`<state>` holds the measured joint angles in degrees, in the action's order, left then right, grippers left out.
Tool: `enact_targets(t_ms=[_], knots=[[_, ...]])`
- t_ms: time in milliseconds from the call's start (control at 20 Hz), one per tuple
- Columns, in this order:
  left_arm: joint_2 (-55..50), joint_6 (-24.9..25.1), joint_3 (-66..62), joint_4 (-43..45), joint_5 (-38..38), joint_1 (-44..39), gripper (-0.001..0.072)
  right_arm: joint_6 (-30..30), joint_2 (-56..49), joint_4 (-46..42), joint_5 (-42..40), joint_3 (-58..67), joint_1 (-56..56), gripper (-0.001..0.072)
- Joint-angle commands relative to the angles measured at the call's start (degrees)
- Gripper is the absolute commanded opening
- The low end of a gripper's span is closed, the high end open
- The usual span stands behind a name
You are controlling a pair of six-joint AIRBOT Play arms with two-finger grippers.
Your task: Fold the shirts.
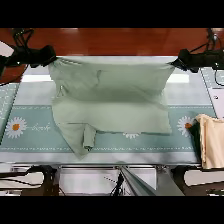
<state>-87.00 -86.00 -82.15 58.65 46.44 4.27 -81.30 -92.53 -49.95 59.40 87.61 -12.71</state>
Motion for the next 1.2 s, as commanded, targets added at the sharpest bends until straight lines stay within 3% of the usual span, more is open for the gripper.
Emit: enact_targets(t_ms=[0,150,300,400,500,850,900,950,1150], knots=[[-5.7,-1.3,-1.8,-3.4,1.3,0.0,0.0023,-3.3,-7.3,0.1,0.7,5.5,1.0,0.0021],[-5.9,-1.2,-2.2,-3.4,5.1,0.9,0.0023,-3.1,-7.2,-0.5,4.3,6.0,-0.1,0.0022],[-5.9,0.1,-5.4,-3.4,14.5,3.3,0.0024,2.1,-6.1,-0.8,15.0,6.8,-1.9,0.0022],[-5.9,4.1,-6.1,-3.1,22.8,5.0,0.0024,2.8,-5.3,-4.6,21.2,6.8,-2.6,0.0022],[-6.1,4.5,-4.6,0.5,28.8,5.5,0.0024,3.0,-5.4,-8.8,24.9,5.6,-2.5,0.0022],[-7.6,4.4,7.6,1.8,27.8,4.2,0.0037,2.9,-5.4,-10.1,17.0,-8.7,-1.7,0.0027],[-7.8,3.4,7.6,1.8,28.0,4.2,0.0287,2.9,-5.4,-8.9,17.2,-9.4,-1.7,0.0202],[-7.8,2.7,7.3,1.8,29.0,4.2,0.0695,3.1,-5.4,-7.8,18.2,-9.4,-1.7,0.0604],[-5.4,2.8,3.6,4.7,37.1,6.7,0.0705,3.9,-0.8,-7.8,24.7,-8.5,-4.7,0.0627]])
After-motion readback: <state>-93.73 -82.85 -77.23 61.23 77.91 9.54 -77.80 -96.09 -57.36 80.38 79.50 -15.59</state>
